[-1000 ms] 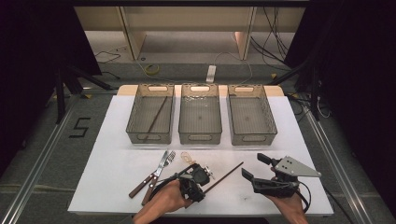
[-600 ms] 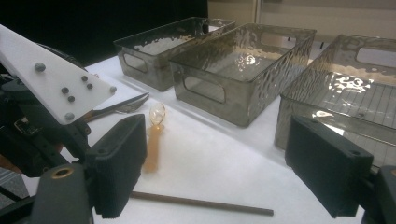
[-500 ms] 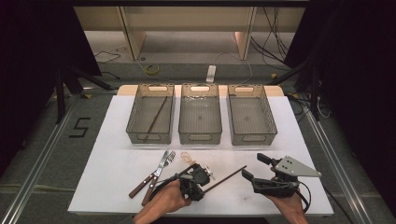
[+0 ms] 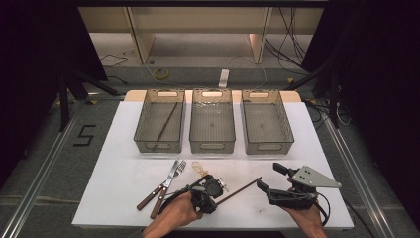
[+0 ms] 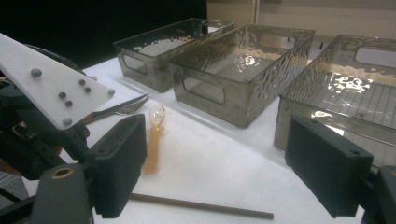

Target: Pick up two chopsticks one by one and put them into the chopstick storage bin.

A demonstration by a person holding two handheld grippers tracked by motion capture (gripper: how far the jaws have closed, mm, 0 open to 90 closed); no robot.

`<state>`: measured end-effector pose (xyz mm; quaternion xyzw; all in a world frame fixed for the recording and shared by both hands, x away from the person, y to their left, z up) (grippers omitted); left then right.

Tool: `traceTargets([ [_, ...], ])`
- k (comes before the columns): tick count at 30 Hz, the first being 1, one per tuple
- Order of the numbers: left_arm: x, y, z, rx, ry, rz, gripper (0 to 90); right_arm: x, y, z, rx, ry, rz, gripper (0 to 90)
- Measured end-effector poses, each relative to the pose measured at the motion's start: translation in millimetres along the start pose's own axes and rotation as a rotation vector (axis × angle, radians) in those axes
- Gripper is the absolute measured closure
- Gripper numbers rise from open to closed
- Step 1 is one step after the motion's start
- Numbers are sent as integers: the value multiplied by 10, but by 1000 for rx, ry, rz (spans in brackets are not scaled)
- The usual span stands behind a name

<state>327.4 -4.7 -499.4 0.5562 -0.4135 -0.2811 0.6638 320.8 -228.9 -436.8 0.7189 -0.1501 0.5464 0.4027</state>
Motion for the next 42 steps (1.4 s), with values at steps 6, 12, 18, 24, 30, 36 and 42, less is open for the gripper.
traceTargets([
  [6,1,4,-14,-12,-4,2,839,2,1,-2,1,1,2,216],
  [12,5,21,-21,-36,-5,16,840,2,6,1,1,1,2,216],
  [18,4,120,-44,-44,-23,25,841,4,9,1,0,1,5,216],
  [24,-1,273,-159,-66,16,79,841,13,19,-4,1,4,10,216],
  [30,-35,483,-333,-54,52,147,841,12,19,-1,0,4,9,216],
  [36,-96,713,-550,-36,106,213,841,11,17,4,-1,2,11,216],
  [42,-175,959,-776,-5,169,289,841,10,15,4,-2,4,10,216],
])
Point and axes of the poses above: each handheld gripper's, and its own axes: y roughly backward along the jaws, x roughly out of its top, z roughly to its right, the point moved 4 cm from there along -y, roughly forward along the jaws, and after that the axes turned 5 degrees about -z, right-handed, at the moved point
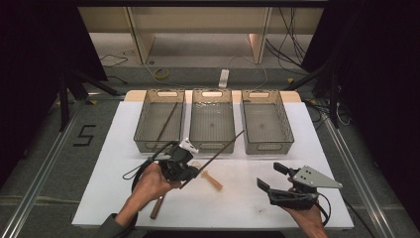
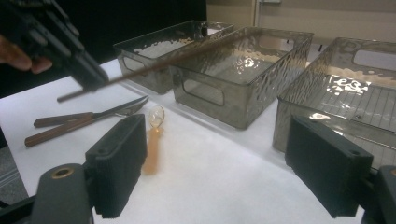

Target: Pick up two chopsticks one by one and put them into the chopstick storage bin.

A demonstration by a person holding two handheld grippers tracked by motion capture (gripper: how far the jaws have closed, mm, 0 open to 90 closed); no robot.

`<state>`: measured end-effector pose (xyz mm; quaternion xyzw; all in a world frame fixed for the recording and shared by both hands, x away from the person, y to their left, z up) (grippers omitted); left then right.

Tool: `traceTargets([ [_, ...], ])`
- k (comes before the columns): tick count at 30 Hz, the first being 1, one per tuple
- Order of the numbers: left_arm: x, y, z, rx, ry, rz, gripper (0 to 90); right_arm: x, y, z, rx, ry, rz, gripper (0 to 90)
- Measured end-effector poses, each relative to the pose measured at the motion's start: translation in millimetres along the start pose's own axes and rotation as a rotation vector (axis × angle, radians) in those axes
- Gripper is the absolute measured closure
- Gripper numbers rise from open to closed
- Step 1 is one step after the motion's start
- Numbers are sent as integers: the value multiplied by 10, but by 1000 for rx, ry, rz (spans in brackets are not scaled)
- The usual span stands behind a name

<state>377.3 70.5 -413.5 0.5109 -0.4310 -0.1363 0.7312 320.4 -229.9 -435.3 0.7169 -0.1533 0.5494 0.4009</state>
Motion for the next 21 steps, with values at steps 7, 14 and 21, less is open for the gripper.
traceTargets([
  [7,-19,186,-241,20,67,60,840,-2,-4,-4,3,-3,-2,216],
  [14,-50,287,-443,49,118,99,841,-5,-8,-6,2,-3,-6,216],
  [21,-85,376,-671,80,170,125,840,-6,-11,-5,2,-3,-6,216],
])
Point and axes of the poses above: each handheld gripper's, and its own axes: y roughly backward along the jaws, x roughly out of its top, z roughly to its right, the point moved 4 cm from there along -y, roughly forward along the jaws, and after that the axes turned 5 degrees about -z, right-handed, at the moved point
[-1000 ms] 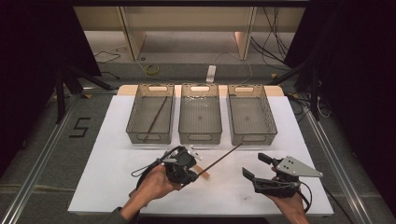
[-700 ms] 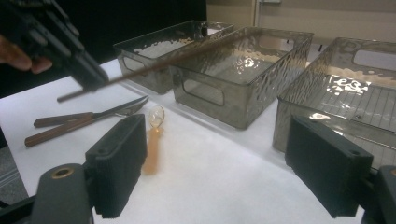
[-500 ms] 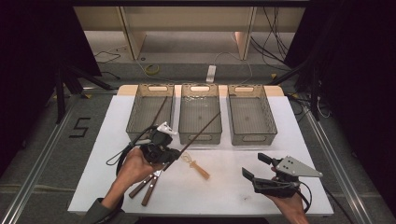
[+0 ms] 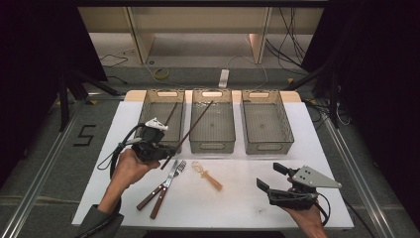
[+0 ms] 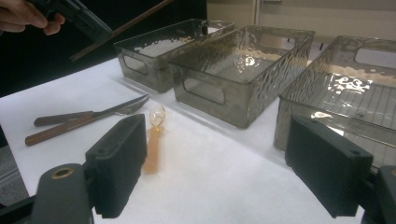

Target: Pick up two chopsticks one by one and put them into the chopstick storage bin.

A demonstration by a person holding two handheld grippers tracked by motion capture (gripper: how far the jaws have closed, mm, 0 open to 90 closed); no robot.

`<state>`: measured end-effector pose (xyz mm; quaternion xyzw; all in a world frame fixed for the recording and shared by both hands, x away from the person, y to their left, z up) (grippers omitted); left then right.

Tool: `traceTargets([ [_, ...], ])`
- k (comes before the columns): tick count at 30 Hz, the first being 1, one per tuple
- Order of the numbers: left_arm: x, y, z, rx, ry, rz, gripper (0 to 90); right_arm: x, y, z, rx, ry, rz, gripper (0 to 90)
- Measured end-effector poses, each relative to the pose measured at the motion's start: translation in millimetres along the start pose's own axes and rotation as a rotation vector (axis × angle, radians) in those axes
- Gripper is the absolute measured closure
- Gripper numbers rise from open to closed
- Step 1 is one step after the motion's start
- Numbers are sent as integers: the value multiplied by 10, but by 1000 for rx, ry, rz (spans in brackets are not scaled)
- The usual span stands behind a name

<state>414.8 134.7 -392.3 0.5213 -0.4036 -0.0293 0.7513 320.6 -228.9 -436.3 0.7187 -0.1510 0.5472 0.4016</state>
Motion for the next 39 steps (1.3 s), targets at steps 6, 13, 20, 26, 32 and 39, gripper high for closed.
traceTargets([
  [6,59,100,-287,15,67,44,840,-3,-8,-4,1,1,-2,216],
  [13,126,120,-540,29,113,69,840,-8,-10,2,0,-4,-3,216],
  [20,83,60,-785,44,166,69,840,-10,-15,-2,4,-5,-5,216],
  [26,121,75,-896,65,179,78,840,-12,-15,6,4,-10,-5,216],
  [32,204,59,-1023,84,187,86,840,-22,-27,4,5,-9,-12,216],
  [39,248,-20,-1184,122,201,87,840,-26,-34,11,4,-13,-14,216],
])
Point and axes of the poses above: each handheld gripper's, and its own axes: y roughly backward along the jaws, x roughly out of its top, z roughly to its right, the point moved 4 cm from there along -y, roughly forward along the jaws, and after that the axes turned 5 degrees about -z, right-handed, at the moved point
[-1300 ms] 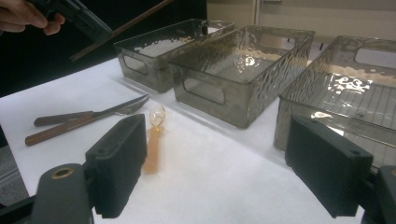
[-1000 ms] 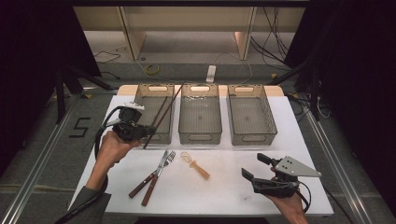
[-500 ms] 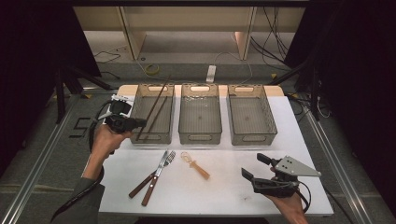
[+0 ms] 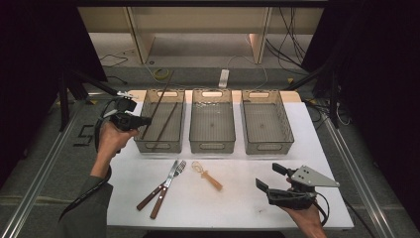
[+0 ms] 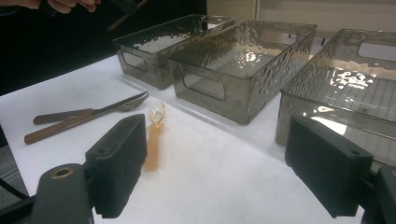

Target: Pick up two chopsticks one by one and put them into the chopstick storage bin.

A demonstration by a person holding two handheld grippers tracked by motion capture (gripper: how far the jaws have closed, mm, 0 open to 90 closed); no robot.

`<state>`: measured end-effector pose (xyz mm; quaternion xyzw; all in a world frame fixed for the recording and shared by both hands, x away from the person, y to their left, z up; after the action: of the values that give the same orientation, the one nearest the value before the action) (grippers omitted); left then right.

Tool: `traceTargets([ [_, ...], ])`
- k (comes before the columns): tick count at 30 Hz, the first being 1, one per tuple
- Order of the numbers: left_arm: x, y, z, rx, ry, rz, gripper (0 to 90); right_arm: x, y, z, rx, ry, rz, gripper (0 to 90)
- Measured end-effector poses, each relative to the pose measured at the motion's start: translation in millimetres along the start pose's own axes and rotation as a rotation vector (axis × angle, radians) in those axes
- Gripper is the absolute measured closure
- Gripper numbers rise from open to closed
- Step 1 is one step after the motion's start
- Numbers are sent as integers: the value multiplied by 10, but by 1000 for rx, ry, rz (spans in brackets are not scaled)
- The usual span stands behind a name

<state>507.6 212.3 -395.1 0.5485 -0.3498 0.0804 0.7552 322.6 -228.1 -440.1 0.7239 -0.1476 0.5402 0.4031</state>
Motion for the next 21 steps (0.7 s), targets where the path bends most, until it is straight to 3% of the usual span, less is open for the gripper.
traceTargets([
  [9,79,-41,-29,29,-15,11,840,-8,-8,-5,4,4,-5,217],
  [13,87,-135,-63,49,-15,3,840,-10,-6,-6,3,5,-7,217],
  [21,66,-242,-100,53,-12,5,840,-15,-16,-13,7,4,-9,217],
])
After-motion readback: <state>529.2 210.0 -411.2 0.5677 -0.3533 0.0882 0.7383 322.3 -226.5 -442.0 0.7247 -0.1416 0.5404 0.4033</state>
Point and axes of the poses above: each handheld gripper's, and its own axes: y roughly backward along the jaws, x roughly out of its top, z roughly to its right, the point moved 4 cm from there along -y, roughly forward along the jaws, and after that the axes turned 5 degrees about -z, right-handed, at the moved point
